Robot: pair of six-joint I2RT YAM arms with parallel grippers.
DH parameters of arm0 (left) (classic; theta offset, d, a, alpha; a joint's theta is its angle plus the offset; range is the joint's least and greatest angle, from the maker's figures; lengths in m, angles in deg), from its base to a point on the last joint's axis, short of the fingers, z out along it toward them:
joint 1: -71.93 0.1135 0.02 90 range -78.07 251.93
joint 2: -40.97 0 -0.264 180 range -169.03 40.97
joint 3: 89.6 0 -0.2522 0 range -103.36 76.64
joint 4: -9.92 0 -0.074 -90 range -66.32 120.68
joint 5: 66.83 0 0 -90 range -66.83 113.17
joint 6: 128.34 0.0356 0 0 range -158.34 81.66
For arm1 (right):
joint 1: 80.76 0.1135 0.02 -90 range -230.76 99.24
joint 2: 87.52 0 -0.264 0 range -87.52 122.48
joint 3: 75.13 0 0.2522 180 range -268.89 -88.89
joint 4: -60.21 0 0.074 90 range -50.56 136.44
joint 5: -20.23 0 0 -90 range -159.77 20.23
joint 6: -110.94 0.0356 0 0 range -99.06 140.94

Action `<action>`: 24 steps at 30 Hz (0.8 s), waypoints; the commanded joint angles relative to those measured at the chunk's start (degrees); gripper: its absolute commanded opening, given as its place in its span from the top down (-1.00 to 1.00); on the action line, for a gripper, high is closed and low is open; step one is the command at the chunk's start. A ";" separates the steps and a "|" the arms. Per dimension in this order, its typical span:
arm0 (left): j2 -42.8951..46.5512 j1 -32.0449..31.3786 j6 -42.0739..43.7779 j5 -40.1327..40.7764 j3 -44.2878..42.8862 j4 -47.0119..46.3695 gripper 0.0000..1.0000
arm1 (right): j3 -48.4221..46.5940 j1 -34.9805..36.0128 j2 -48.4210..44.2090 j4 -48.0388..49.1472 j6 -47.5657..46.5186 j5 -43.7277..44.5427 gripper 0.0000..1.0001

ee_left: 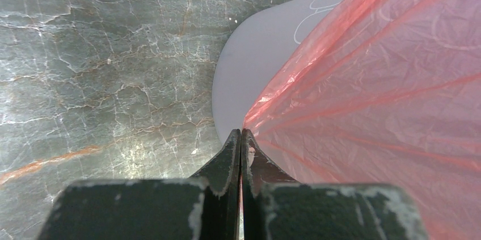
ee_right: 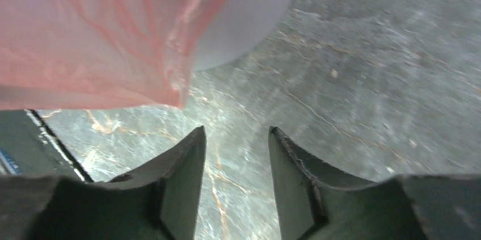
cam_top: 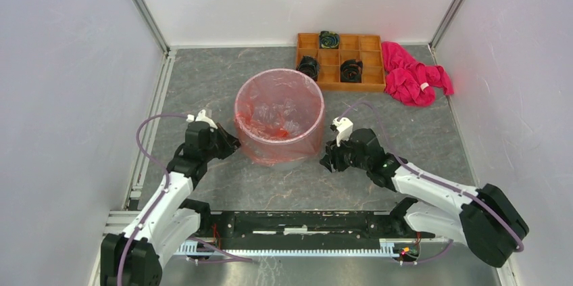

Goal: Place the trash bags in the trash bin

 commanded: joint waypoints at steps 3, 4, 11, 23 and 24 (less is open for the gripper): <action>4.86 0.30 -3.16 4.12 -0.26 1.52 0.96 | -9.23 0.18 -9.73 -23.40 -10.36 20.50 -0.32; 5.31 0.32 -3.39 4.08 -0.31 1.55 0.96 | -11.46 0.16 -11.15 -26.71 -11.94 24.19 -0.39; 6.33 0.32 -4.39 4.44 -1.35 2.10 0.96 | -34.37 0.16 -9.26 -38.75 -20.28 30.97 -0.53; 8.29 0.32 -4.23 3.24 -1.59 3.41 0.96 | -66.39 9.70 19.31 -35.04 -20.52 8.15 -0.20; 8.30 0.32 -4.07 2.86 -1.59 3.25 0.96 | -68.04 10.78 21.68 -36.33 -21.04 9.55 -0.14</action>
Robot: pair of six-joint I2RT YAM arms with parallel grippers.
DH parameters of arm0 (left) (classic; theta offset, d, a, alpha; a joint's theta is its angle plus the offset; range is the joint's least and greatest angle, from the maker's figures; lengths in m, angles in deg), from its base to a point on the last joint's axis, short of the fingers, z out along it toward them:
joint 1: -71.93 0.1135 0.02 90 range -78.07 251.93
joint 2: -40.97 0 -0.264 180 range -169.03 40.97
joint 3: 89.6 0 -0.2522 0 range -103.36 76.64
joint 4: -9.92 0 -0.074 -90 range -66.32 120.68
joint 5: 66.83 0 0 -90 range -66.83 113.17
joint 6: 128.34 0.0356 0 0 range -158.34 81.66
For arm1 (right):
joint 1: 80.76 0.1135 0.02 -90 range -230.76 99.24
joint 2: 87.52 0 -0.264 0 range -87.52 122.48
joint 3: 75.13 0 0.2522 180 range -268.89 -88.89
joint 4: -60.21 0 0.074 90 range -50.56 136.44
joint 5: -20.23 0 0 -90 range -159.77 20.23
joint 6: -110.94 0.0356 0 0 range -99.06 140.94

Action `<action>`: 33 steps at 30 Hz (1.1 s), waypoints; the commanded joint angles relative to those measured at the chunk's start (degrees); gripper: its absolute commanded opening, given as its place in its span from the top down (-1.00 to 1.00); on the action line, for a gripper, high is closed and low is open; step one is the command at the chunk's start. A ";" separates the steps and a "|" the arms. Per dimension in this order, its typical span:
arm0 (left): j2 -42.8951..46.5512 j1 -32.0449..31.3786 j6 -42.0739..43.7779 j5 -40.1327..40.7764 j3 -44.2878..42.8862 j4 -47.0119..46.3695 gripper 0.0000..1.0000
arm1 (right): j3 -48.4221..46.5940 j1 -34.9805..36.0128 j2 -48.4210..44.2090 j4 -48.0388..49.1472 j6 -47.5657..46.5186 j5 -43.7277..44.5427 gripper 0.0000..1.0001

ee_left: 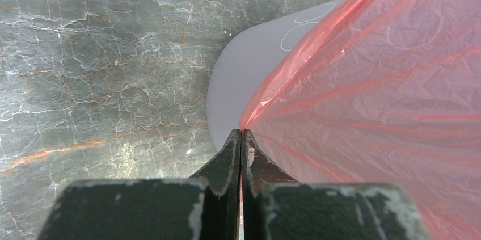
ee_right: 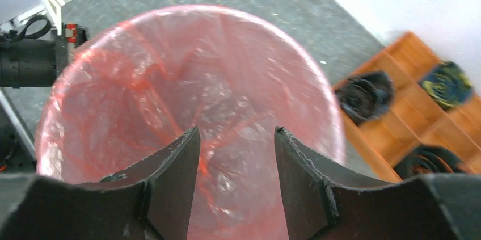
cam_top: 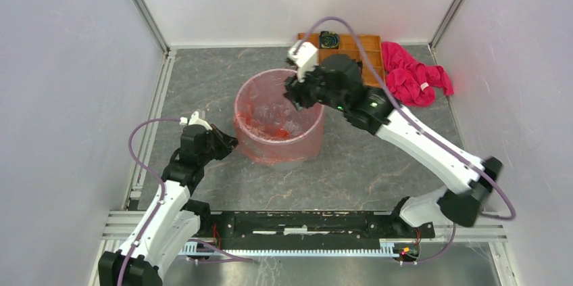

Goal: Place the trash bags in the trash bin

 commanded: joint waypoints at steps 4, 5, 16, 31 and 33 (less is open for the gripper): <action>0.32 0.32 -0.22 -1.79 -2.11 -0.31 0.96 | -12.50 7.10 17.57 -9.01 -3.62 6.37 0.13; 0.26 0.32 -0.07 -1.99 -2.20 -0.32 0.96 | -13.23 7.85 19.43 -10.10 -3.96 9.11 0.17; -0.04 0.32 0.19 -3.16 -1.52 -1.25 0.96 | -7.19 9.35 28.03 1.65 -1.66 6.34 0.33; 1.39 0.32 -0.40 -3.03 -2.22 -0.54 0.96 | -1.54 7.66 24.20 13.79 5.53 1.38 0.17; 1.06 0.32 -0.16 -2.99 -2.13 -0.63 0.96 | -0.53 7.17 22.48 10.71 2.54 8.80 0.09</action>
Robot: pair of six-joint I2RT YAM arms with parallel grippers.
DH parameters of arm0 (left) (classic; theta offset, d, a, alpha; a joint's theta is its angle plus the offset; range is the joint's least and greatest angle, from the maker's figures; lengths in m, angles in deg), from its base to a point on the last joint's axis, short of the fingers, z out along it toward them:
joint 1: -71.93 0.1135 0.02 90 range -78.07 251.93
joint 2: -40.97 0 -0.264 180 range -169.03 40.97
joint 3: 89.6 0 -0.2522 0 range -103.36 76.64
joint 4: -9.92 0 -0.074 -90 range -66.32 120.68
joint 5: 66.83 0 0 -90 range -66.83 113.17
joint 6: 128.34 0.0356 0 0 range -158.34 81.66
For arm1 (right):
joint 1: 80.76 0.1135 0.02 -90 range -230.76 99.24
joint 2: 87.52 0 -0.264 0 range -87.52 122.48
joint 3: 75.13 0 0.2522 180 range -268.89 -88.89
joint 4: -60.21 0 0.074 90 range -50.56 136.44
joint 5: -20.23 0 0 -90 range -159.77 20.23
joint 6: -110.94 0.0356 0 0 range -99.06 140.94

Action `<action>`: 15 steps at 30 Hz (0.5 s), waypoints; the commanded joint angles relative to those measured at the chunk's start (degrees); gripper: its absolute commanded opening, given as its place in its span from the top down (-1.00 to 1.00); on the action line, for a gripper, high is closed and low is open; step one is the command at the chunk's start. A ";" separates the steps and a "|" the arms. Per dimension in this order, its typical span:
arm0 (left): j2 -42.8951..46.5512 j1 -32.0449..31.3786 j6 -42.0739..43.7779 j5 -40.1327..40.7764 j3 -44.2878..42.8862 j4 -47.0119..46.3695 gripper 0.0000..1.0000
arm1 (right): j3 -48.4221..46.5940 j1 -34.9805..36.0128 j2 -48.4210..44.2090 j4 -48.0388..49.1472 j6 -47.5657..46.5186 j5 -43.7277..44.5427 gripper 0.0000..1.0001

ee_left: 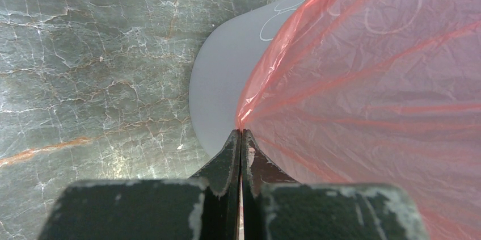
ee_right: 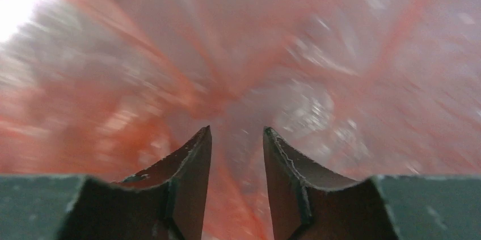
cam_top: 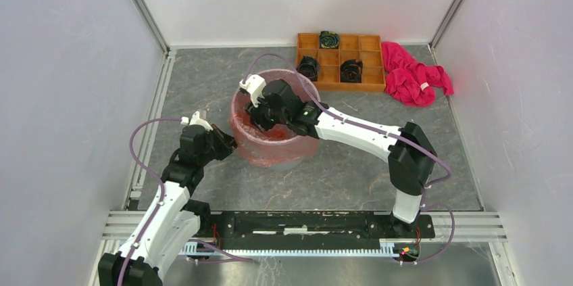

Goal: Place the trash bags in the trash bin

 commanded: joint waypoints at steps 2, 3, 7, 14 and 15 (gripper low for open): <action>-0.14 0.32 -0.04 -0.15 -2.11 -0.74 0.96 | 3.00 -1.43 -6.36 -5.89 -7.48 20.86 -0.07; -0.17 0.32 -0.04 -0.02 -2.04 -0.73 0.96 | 3.37 -1.51 -6.56 -6.54 -8.77 25.32 -0.11; 0.33 0.32 -0.28 1.24 -2.22 0.25 0.96 | 2.21 -3.05 -5.29 -8.71 -12.40 34.64 -0.30; 3.87 0.32 -0.48 5.31 -4.78 6.41 0.63 | -3.61 -3.61 -0.05 -11.47 -13.34 42.57 -0.47; 4.51 0.32 -0.54 5.77 -5.28 7.33 0.50 | -4.24 -3.60 0.39 -12.01 -13.12 41.64 -0.48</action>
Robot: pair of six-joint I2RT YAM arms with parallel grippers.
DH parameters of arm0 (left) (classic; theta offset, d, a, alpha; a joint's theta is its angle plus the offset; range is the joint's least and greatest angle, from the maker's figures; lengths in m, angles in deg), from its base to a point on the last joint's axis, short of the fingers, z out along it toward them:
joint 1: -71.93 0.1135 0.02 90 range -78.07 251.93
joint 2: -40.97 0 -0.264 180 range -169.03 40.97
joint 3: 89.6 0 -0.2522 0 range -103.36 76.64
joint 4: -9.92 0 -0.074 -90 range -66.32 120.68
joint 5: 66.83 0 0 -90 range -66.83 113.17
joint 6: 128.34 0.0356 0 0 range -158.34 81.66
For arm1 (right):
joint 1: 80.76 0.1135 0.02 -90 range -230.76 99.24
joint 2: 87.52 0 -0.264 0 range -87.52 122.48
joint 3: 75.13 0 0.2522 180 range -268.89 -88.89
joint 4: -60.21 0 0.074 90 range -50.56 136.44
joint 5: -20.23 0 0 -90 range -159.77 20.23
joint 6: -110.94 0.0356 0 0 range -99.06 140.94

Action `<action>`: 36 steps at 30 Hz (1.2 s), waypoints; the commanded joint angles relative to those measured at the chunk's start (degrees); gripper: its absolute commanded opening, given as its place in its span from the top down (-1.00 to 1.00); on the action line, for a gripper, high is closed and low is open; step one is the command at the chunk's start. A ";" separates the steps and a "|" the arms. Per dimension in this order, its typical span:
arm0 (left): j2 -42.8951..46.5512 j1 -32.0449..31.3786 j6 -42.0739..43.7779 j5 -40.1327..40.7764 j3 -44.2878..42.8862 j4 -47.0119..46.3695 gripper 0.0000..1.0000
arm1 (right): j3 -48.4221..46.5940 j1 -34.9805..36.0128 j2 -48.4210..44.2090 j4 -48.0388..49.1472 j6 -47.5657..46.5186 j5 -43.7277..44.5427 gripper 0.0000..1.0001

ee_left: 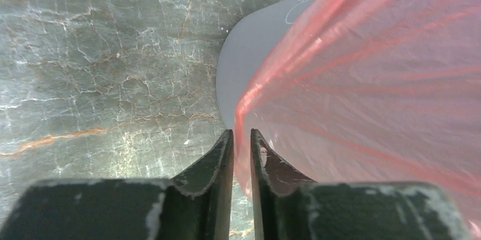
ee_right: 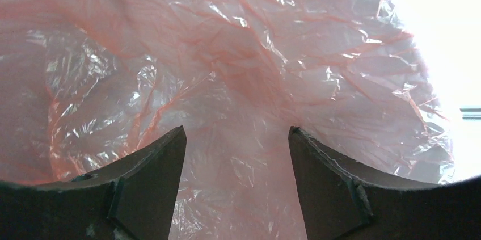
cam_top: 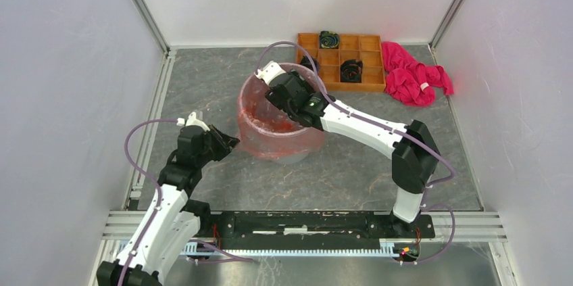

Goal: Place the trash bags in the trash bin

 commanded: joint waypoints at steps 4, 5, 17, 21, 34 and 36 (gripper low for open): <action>5.38 0.35 -0.63 4.30 -6.42 6.52 0.03 | -4.36 1.16 1.39 -3.05 0.04 -2.88 -0.50; 5.75 0.35 -0.47 4.51 -7.04 7.17 -0.09 | -3.27 1.50 0.36 -2.83 0.59 -6.06 -0.50; 7.68 0.35 5.65 7.17 -19.15 14.51 -0.66 | 3.35 1.43 2.87 0.26 2.02 -18.88 0.30; 7.83 0.35 8.11 6.17 -23.41 16.28 -0.75 | -0.08 1.30 7.73 0.18 2.31 -21.15 0.36; 5.94 0.35 16.59 3.93 -32.85 20.16 -0.85 | -16.77 1.48 14.15 -12.85 1.78 -30.71 0.15; 5.24 0.35 16.51 3.05 -32.88 19.77 -0.85 | -18.86 1.46 11.70 -12.74 2.20 -30.98 0.00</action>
